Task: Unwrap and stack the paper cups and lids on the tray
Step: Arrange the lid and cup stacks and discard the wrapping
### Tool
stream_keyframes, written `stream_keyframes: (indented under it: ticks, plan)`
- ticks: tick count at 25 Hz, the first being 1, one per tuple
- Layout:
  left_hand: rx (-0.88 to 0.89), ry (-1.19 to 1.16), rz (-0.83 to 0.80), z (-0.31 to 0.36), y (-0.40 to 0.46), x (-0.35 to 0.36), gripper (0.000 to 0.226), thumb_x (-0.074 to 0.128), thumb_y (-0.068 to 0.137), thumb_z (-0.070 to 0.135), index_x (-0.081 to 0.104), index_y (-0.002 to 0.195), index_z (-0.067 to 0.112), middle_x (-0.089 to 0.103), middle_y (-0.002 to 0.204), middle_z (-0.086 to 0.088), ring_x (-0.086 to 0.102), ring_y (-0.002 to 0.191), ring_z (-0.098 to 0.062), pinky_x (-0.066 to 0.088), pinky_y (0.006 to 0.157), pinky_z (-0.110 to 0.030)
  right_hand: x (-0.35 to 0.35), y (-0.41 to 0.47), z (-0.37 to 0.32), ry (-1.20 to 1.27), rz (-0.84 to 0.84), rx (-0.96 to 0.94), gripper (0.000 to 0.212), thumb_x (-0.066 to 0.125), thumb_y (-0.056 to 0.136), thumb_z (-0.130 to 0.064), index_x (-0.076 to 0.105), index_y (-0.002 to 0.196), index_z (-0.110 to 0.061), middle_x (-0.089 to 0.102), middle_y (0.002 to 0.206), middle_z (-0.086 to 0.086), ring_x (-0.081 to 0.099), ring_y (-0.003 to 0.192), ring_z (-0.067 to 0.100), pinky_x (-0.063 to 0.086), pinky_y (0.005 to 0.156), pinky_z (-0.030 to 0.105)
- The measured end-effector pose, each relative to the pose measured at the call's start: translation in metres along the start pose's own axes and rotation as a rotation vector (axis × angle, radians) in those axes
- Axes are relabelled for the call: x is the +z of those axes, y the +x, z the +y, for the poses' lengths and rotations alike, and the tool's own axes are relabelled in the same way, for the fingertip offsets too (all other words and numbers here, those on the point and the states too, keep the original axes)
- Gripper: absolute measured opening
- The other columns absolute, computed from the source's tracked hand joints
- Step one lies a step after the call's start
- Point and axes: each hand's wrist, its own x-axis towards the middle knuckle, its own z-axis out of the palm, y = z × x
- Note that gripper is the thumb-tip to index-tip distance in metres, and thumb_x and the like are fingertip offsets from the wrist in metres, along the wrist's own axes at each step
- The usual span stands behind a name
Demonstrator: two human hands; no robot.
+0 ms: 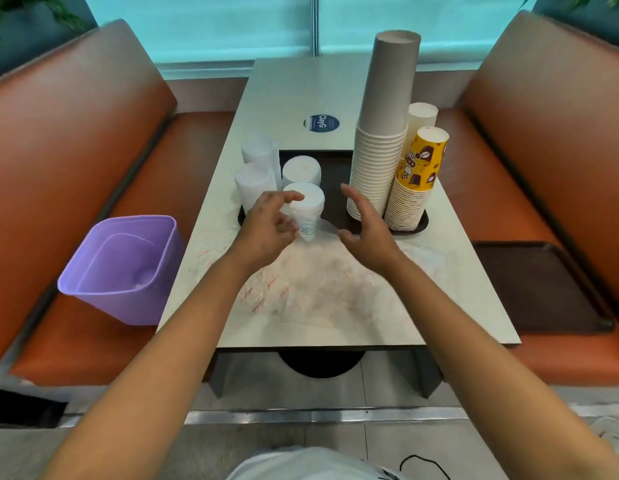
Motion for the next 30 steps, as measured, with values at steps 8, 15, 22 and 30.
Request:
stream_keyframes:
  ticks: [8,15,22,30]
  plan:
    - [0.334,0.056,-0.103,0.071,0.036,-0.063,0.057,0.067,0.078,-0.006,0.052,0.121,0.028,0.044,0.128,-0.002,0.059,0.090,-0.005,0.043,0.083,-0.007,-0.025,0.054,-0.039,0.396,-0.400,0.102,0.046,0.063,0.081,0.012,0.052,0.121,-0.007,0.059,0.089,0.011,0.064,0.077,0.012,0.052,0.077,0.028]
    - [-0.339,-0.607,-0.036,0.025,0.037,-0.041,0.125,0.065,0.035,0.086,0.032,0.142,0.031,0.041,0.144,-0.002,0.042,0.129,-0.017,0.033,0.102,-0.035,-0.017,0.048,-0.065,0.871,-0.132,0.255,0.019,0.049,0.093,0.003,0.050,0.080,-0.011,0.052,0.064,0.004,0.057,0.043,0.010,0.053,0.042,0.025]
    - [-0.456,-0.758,-0.160,0.004,0.036,-0.032,0.034,0.050,0.096,0.014,0.053,0.130,0.015,0.062,0.121,-0.003,0.066,0.061,0.003,0.054,0.070,-0.018,-0.008,0.047,-0.058,0.754,-0.184,0.383,0.009,0.051,0.095,-0.004,0.056,0.096,-0.011,0.054,0.079,0.007,0.059,0.050,0.010,0.047,0.043,0.020]
    - [-0.510,-0.850,-0.211,-0.006,0.036,-0.035,0.045,0.057,0.092,0.012,0.047,0.134,0.025,0.064,0.114,0.002,0.069,0.068,-0.008,0.054,0.058,-0.023,0.002,0.043,-0.044,0.648,0.071,0.450,0.026,0.053,0.087,0.009,0.058,0.091,-0.017,0.056,0.079,0.005,0.054,0.064,0.014,0.048,0.046,0.023]
